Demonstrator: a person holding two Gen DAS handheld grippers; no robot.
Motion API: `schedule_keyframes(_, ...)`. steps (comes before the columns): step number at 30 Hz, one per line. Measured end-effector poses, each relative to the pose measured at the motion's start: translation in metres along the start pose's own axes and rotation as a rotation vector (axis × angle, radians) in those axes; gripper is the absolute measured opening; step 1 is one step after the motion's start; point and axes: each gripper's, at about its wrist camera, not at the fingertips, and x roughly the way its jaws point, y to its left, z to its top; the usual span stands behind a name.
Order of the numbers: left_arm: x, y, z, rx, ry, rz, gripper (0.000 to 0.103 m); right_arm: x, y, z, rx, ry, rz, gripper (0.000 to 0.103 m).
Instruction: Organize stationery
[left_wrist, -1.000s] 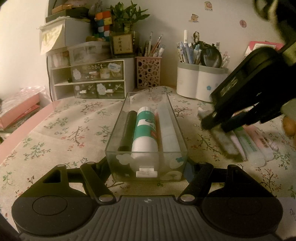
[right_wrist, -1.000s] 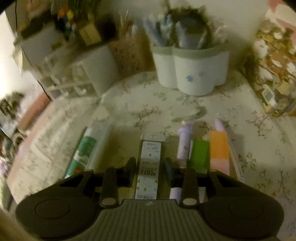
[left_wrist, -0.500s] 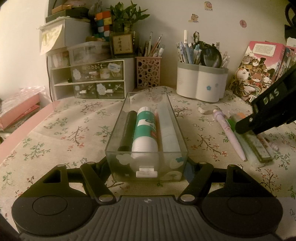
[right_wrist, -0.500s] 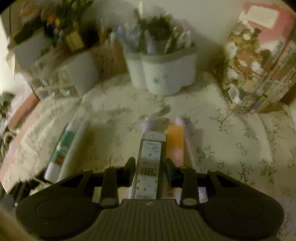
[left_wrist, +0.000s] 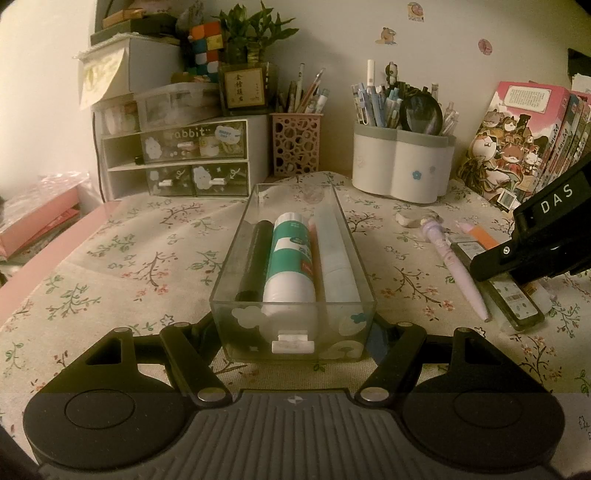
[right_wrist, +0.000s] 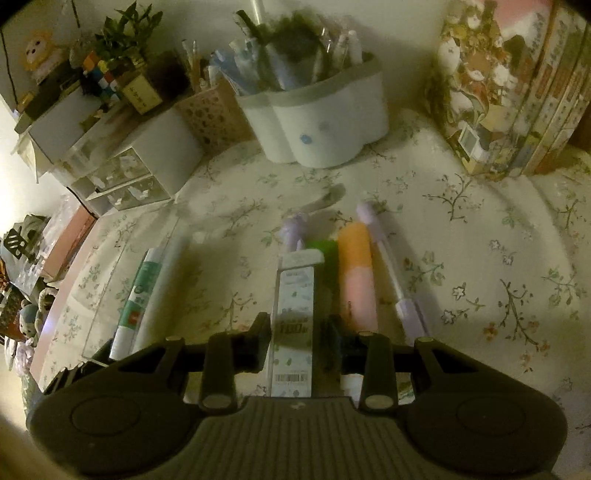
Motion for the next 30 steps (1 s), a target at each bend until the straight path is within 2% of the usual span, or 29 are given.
schedule_keyframes(12,0.0,0.0,0.0,0.0,0.0,0.0,0.073,-0.003,-0.004,-0.001,0.0,-0.01,0.011,0.024)
schedule_keyframes(18,0.0,0.0,0.0,0.0,0.0,0.0,0.073,-0.017,-0.013,0.004,-0.004,-0.062,-0.009,0.024)
schedule_keyframes(20,0.0,0.0,0.0,0.0,0.0,0.0,0.073,-0.017,-0.019,0.008,0.01,-0.071,-0.043,0.024)
schedule_keyframes(22,0.0,0.0,0.0,0.0,0.0,0.0,0.073,-0.012,-0.021,0.009,-0.021,-0.063,-0.099,0.023)
schedule_keyframes(25,0.0,0.0,0.0,0.001,0.0,0.0,0.073,0.005,-0.022,0.01,-0.054,-0.01,-0.109,0.02)
schedule_keyframes(30,0.0,-0.001,0.0,0.001,0.0,0.0,0.073,0.009,-0.022,0.015,-0.069,-0.015,-0.113,0.019)
